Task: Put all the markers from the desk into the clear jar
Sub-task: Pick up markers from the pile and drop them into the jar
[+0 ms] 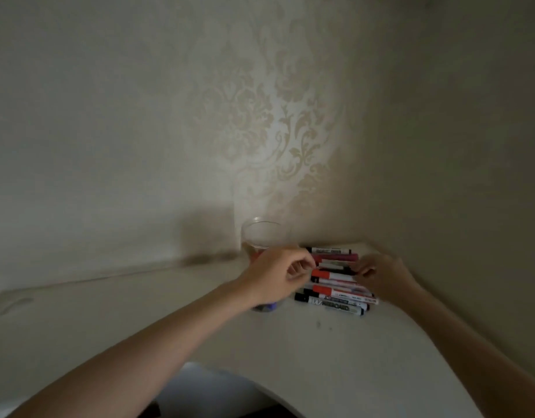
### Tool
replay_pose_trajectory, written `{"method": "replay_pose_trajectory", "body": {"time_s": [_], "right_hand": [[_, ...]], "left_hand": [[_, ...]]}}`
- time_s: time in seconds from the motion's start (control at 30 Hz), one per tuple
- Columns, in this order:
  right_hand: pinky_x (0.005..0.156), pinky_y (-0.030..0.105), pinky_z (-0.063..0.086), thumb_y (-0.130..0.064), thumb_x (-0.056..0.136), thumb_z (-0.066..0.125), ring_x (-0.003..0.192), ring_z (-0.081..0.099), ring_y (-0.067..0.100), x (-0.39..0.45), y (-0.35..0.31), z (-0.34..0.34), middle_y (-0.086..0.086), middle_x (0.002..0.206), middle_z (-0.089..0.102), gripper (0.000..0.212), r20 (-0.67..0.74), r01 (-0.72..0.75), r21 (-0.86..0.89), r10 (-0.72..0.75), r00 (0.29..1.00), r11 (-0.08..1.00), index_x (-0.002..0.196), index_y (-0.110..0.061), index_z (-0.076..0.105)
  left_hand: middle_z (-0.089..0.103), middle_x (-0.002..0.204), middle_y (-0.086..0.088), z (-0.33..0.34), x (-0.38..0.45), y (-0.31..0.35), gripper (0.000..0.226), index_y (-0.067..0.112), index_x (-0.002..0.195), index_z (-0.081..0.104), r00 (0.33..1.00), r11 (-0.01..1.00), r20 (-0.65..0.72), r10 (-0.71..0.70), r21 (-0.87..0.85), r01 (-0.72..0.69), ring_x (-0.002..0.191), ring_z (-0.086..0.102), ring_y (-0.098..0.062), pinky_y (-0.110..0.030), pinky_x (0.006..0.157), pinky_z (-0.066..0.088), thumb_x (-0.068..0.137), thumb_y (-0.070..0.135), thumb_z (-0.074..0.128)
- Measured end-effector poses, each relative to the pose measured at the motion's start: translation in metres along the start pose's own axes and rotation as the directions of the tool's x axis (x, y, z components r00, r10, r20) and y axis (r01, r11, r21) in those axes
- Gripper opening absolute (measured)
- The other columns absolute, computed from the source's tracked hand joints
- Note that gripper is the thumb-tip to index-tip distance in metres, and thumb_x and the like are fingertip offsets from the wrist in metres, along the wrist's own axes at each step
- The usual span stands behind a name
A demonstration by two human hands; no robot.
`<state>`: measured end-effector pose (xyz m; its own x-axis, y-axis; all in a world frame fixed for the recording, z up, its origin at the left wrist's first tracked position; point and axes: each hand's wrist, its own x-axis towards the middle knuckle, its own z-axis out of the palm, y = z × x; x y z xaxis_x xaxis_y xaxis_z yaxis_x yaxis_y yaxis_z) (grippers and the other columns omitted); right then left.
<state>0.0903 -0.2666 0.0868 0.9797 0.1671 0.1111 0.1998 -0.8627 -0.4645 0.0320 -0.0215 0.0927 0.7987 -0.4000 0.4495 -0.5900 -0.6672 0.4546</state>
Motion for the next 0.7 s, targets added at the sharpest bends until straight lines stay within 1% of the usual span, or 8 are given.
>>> {"method": "replay_pose_trajectory", "body": {"time_s": [0.07,0.13,0.23,0.33,0.43,0.53,0.6,0.7], "right_hand": [[0.084,0.033,0.052,-0.025,0.078,0.071,0.094,0.065,0.021,-0.015,0.025,0.018,0.004,0.105,0.071,0.02,0.012,-0.012,-0.033,0.012,1.0,0.999,0.097,-0.022,0.071],[0.088,0.034,0.05,-0.031,0.08,0.069,0.104,0.061,0.022,-0.027,0.04,0.034,0.003,0.118,0.063,0.03,-0.013,0.006,-0.09,-0.007,1.0,0.996,0.11,-0.026,0.067],[0.094,0.034,0.047,-0.028,0.083,0.068,0.112,0.058,0.025,-0.033,0.054,0.049,0.005,0.127,0.057,0.039,-0.032,0.058,-0.038,-0.059,0.998,0.998,0.121,-0.023,0.06],[0.087,0.022,0.044,-0.02,0.081,0.071,0.106,0.059,0.026,-0.031,0.061,0.057,0.011,0.122,0.057,0.039,-0.078,0.084,0.09,-0.077,0.994,0.992,0.119,-0.014,0.062],[0.078,0.014,0.038,-0.024,0.083,0.069,0.098,0.06,0.02,-0.028,0.067,0.059,0.008,0.116,0.061,0.034,-0.058,0.047,0.157,-0.039,0.998,0.986,0.116,-0.016,0.063],[0.07,0.016,0.036,-0.029,0.085,0.065,0.093,0.063,0.017,-0.025,0.073,0.06,0.004,0.107,0.069,0.026,-0.02,0.034,0.173,-0.031,0.999,0.984,0.109,-0.019,0.065],[0.067,0.016,0.035,-0.028,0.085,0.066,0.094,0.064,0.019,-0.025,0.076,0.06,0.004,0.105,0.07,0.024,-0.031,0.055,0.169,-0.051,0.998,0.984,0.107,-0.018,0.066],[0.073,0.018,0.041,-0.029,0.085,0.066,0.097,0.064,0.019,-0.029,0.08,0.06,0.003,0.107,0.068,0.029,-0.029,0.074,0.166,-0.07,0.997,0.983,0.112,-0.019,0.066]], "left_hand": [[0.062,0.123,0.0,0.033,0.007,-0.001,0.031,0.018,0.122,0.063,0.979,0.992,0.175,-0.108,0.086,0.094,0.104,0.062,-0.011,-0.022,0.092,0.05,0.091,0.018,0.069],[0.057,0.129,-0.003,0.062,0.01,-0.007,0.039,0.019,0.131,0.055,0.95,0.969,0.232,-0.207,0.181,0.167,0.113,0.059,-0.018,-0.025,0.094,0.046,0.094,0.018,0.065],[0.054,0.131,-0.005,0.091,0.009,-0.014,0.047,0.02,0.14,0.042,0.92,0.906,0.207,-0.332,0.342,0.25,0.117,0.056,-0.021,-0.036,0.102,0.046,0.097,0.017,0.06],[0.055,0.13,-0.006,0.107,0.008,-0.02,0.047,0.017,0.14,0.039,0.919,0.861,0.148,-0.366,0.427,0.275,0.118,0.055,-0.023,-0.041,0.106,0.044,0.097,0.012,0.057],[0.054,0.133,-0.002,0.11,0.007,-0.026,0.048,0.019,0.14,0.04,0.932,0.886,0.116,-0.344,0.368,0.282,0.119,0.054,-0.018,-0.027,0.1,0.042,0.096,0.014,0.06],[0.058,0.135,0.002,0.108,0.006,-0.028,0.049,0.022,0.138,0.046,0.93,0.926,0.15,-0.336,0.232,0.297,0.125,0.055,-0.014,-0.033,0.108,0.044,0.094,0.022,0.066],[0.062,0.131,0.005,0.109,0.006,-0.027,0.047,0.023,0.133,0.05,0.931,0.938,0.143,-0.336,0.138,0.317,0.121,0.057,-0.01,-0.029,0.106,0.046,0.091,0.022,0.07],[0.063,0.111,0.016,0.111,0.0,-0.027,0.043,0.022,0.125,0.055,0.928,0.931,0.083,-0.364,0.042,0.361,0.094,0.056,0.007,-0.003,0.079,0.044,0.087,0.02,0.075]]}}
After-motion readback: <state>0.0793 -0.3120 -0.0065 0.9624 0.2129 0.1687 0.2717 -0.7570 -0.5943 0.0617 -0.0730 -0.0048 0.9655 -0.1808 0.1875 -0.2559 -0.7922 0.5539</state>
